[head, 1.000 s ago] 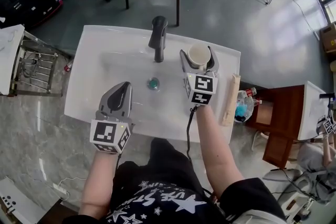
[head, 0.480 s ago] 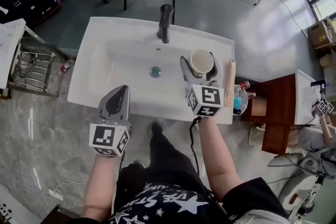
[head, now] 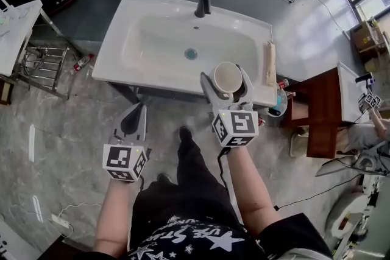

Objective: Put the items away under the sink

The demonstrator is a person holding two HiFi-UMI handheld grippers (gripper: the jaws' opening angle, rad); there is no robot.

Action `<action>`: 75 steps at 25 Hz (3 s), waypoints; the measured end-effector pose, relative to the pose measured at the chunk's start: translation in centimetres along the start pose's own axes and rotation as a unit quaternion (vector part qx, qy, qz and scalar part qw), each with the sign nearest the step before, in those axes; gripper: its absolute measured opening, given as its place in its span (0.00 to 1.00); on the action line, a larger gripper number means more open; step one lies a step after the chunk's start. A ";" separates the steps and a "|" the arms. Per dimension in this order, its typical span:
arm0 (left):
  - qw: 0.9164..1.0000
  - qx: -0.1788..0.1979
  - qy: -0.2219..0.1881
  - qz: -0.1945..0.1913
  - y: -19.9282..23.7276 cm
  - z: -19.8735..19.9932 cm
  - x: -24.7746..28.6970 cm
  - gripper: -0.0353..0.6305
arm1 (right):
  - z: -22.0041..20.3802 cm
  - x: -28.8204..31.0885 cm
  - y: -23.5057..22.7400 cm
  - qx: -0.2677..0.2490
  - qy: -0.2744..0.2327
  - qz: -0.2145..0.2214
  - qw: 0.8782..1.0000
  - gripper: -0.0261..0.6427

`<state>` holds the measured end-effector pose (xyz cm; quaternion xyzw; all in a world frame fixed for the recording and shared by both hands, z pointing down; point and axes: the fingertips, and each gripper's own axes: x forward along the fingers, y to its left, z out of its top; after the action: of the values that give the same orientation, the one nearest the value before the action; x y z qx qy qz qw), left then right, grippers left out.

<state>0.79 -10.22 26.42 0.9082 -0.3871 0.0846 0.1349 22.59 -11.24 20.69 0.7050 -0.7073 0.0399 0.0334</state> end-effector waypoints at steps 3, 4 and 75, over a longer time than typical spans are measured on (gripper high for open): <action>1.000 0.001 0.008 -0.006 -0.3 -1.8 -3.2 0.07 | -1.4 -3.3 3.5 0.009 0.007 0.012 1.000 0.64; 1.000 0.001 0.009 -0.008 -0.6 -2.4 -4.2 0.07 | -2.0 -4.4 4.5 0.011 0.011 0.016 1.000 0.64; 0.989 0.074 -0.122 0.032 16.1 -30.8 15.9 0.07 | -42.7 20.9 5.6 -0.075 0.073 0.061 0.993 0.64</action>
<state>-1.48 -22.12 62.65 0.9064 -0.4221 0.0060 0.0165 16.53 -27.57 65.23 0.6511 -0.7458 0.0399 0.1350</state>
